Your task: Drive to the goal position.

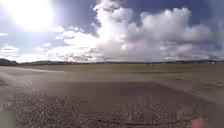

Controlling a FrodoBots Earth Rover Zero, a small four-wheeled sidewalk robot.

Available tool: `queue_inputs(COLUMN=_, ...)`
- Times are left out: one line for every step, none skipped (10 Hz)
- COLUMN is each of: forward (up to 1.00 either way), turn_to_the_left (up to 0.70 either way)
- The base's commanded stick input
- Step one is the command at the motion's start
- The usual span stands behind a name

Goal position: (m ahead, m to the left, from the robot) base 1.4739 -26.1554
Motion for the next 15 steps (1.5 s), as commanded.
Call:
queue_inputs(forward=0.85, turn_to_the_left=0.00)
queue_inputs(forward=0.85, turn_to_the_left=-0.05)
queue_inputs(forward=0.85, turn_to_the_left=-0.10)
queue_inputs(forward=0.85, turn_to_the_left=-0.34)
queue_inputs(forward=0.85, turn_to_the_left=-0.34)
queue_inputs(forward=0.85, turn_to_the_left=-0.34)
queue_inputs(forward=0.85, turn_to_the_left=-0.34)
queue_inputs(forward=0.85, turn_to_the_left=-0.34)
queue_inputs(forward=0.85, turn_to_the_left=-0.34)
queue_inputs(forward=0.85, turn_to_the_left=-0.34)
queue_inputs(forward=0.85, turn_to_the_left=-0.34)
queue_inputs(forward=0.85, turn_to_the_left=-0.34)
queue_inputs(forward=0.85, turn_to_the_left=-0.08)
queue_inputs(forward=0.85, turn_to_the_left=-0.03)
queue_inputs(forward=0.85, turn_to_the_left=0.00)
